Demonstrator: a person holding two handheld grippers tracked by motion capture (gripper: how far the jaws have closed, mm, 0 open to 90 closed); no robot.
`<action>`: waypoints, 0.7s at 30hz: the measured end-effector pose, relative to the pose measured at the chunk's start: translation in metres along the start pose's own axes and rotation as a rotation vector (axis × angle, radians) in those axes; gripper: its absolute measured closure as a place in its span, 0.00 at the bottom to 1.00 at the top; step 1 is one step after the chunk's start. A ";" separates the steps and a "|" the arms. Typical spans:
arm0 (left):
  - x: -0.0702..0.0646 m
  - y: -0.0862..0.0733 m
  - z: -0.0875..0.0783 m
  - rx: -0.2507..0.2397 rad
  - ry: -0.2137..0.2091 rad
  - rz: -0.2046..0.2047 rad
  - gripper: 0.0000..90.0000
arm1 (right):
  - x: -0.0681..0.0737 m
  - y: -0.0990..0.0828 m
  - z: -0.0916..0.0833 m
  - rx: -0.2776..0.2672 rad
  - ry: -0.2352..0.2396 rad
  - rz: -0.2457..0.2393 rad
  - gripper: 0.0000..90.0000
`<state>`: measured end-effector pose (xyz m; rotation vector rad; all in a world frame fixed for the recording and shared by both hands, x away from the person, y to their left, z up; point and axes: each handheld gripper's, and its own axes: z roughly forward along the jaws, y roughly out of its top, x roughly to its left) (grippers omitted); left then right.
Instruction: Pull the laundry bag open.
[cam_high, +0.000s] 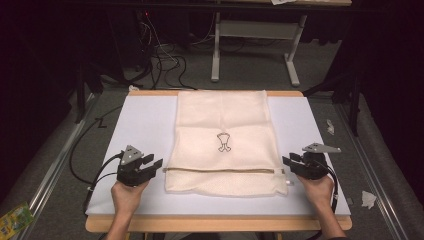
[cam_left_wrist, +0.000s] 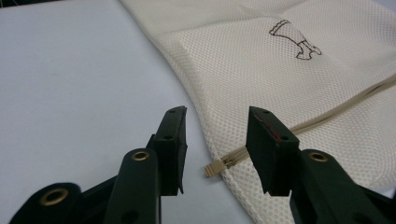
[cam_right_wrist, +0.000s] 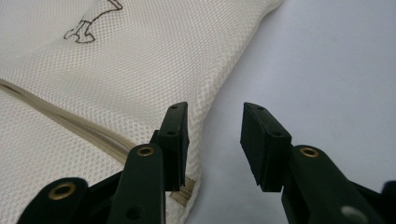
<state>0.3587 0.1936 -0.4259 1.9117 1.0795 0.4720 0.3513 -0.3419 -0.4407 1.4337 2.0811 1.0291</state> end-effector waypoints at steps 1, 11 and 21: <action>0.001 0.000 -0.001 0.001 0.003 0.000 0.63 | -0.002 0.000 -0.002 -0.008 -0.004 0.002 0.69; 0.010 -0.004 -0.013 -0.021 0.037 -0.016 0.63 | -0.015 -0.004 -0.018 -0.061 -0.019 0.040 0.68; 0.020 -0.012 -0.023 -0.039 0.060 -0.058 0.62 | -0.024 -0.009 -0.031 -0.083 -0.038 0.064 0.68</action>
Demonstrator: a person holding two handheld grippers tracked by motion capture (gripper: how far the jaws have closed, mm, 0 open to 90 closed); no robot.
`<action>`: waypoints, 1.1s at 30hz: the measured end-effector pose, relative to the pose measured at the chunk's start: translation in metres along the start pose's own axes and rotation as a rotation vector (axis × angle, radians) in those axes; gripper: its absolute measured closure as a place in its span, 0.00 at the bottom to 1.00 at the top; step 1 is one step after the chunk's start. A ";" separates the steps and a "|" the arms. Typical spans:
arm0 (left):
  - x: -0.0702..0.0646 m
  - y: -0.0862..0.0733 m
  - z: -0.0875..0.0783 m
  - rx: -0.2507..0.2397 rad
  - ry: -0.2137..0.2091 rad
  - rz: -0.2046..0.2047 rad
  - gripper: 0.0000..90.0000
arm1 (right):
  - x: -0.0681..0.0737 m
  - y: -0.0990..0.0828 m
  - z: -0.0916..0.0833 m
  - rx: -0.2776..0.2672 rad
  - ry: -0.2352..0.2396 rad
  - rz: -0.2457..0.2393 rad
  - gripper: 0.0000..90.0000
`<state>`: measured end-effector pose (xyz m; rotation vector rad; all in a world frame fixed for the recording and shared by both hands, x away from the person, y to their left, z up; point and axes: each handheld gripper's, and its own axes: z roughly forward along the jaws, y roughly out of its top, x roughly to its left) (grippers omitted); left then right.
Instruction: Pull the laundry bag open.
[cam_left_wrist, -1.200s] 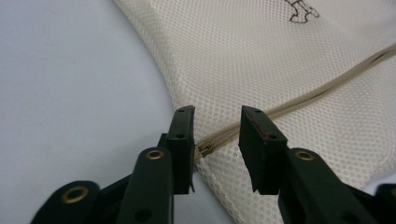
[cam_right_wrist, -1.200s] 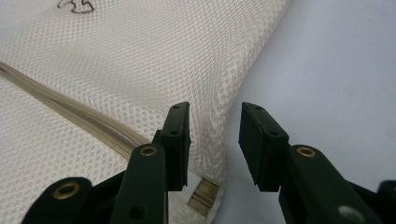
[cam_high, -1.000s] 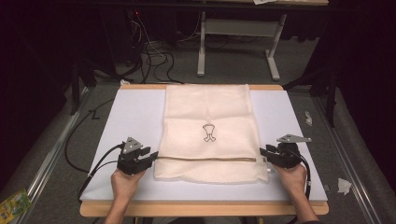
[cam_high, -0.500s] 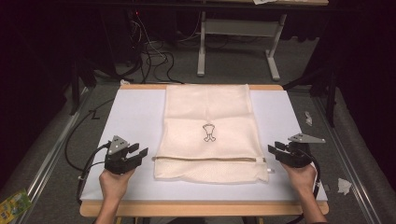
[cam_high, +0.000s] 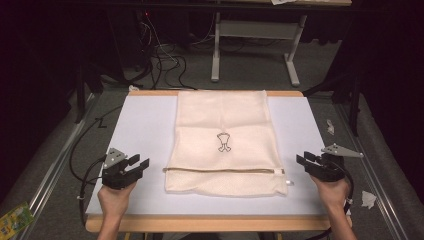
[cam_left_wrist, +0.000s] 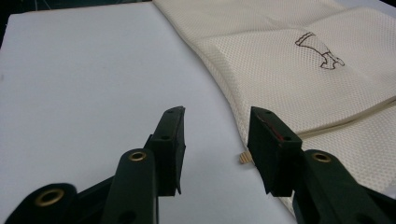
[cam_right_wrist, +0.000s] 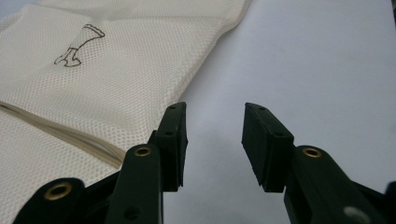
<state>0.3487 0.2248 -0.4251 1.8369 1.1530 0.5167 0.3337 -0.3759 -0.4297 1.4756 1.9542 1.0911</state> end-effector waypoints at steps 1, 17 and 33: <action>0.000 0.000 -0.001 0.005 0.003 -0.005 0.62 | -0.001 -0.001 -0.001 -0.006 0.000 0.005 0.68; 0.010 -0.017 -0.001 0.020 0.012 -0.054 0.60 | -0.025 -0.019 -0.011 -0.032 -0.036 0.061 0.66; 0.015 -0.023 0.015 0.053 0.006 -0.094 0.58 | -0.035 -0.035 0.003 -0.004 -0.059 0.092 0.63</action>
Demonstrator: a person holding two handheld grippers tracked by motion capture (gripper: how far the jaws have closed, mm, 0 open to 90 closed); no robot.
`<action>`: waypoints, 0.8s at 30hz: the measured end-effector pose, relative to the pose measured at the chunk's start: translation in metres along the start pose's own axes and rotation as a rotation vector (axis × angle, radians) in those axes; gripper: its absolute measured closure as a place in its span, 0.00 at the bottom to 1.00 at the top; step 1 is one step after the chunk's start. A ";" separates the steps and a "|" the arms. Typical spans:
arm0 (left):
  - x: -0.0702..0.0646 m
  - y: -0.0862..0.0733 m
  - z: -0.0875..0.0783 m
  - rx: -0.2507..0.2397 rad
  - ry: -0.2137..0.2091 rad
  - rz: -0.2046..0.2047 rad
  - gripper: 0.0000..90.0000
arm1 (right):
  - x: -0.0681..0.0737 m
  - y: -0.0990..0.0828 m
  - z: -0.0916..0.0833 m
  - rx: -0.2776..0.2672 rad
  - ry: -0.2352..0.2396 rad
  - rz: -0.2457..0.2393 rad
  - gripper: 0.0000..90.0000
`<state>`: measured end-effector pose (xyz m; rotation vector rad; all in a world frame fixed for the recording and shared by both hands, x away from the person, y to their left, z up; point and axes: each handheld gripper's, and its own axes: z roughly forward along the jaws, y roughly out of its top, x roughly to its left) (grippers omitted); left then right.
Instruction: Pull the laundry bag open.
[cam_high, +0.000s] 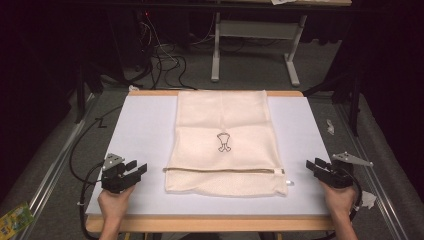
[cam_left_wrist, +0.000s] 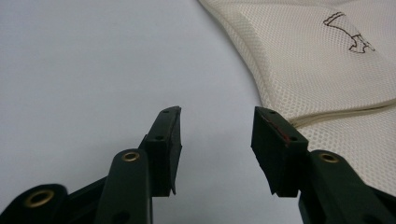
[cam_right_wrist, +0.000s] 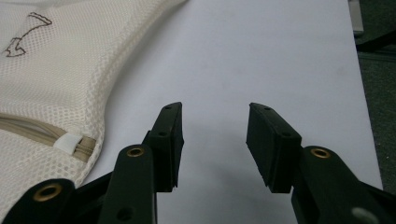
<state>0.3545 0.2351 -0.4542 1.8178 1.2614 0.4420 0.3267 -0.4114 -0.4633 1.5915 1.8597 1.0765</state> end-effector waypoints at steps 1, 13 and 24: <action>0.000 0.000 0.002 -0.002 0.003 -0.001 0.58 | 0.000 -0.001 0.001 0.002 -0.001 -0.005 0.63; -0.002 -0.002 0.022 0.015 0.023 0.004 0.57 | 0.003 -0.002 0.011 0.019 -0.036 -0.019 0.62; 0.002 -0.006 0.033 0.008 0.056 -0.021 0.57 | 0.005 -0.002 0.015 0.030 -0.056 -0.034 0.62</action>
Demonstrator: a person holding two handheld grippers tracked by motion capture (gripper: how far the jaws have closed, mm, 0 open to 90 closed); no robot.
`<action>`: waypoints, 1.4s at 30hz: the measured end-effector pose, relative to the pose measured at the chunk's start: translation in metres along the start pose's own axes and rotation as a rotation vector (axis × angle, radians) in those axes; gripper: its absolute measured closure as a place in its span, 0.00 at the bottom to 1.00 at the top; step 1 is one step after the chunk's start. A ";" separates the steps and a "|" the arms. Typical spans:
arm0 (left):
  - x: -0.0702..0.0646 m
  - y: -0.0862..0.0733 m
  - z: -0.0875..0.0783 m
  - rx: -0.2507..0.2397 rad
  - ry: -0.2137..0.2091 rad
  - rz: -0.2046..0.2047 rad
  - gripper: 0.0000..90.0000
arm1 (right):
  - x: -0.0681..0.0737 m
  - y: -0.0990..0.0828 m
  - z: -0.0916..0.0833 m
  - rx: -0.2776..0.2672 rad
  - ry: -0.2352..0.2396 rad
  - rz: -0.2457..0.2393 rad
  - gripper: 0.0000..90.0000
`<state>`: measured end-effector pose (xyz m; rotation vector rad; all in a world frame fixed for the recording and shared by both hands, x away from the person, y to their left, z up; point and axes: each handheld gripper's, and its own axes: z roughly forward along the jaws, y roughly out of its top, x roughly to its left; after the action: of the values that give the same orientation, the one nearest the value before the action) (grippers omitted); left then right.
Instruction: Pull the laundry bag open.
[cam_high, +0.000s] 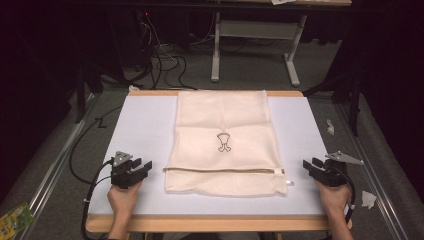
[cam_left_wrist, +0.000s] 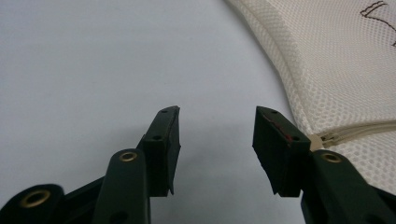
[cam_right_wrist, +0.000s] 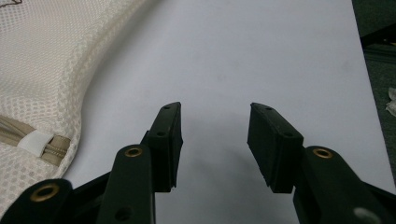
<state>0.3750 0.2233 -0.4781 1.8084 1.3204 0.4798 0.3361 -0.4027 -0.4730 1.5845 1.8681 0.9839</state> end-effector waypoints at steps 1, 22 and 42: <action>0.000 0.000 0.001 -0.003 0.003 0.000 0.57 | 0.000 0.000 0.000 0.000 -0.001 0.001 0.62; 0.000 0.000 0.010 -0.006 0.059 0.004 0.55 | 0.003 0.001 0.004 0.012 -0.030 -0.018 0.61; -0.011 -0.004 0.009 -0.024 0.095 0.108 0.49 | 0.013 -0.002 0.006 0.020 -0.137 -0.067 0.53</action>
<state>0.3752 0.2101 -0.4849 1.8636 1.2788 0.6444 0.3372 -0.3887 -0.4770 1.5491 1.8299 0.8095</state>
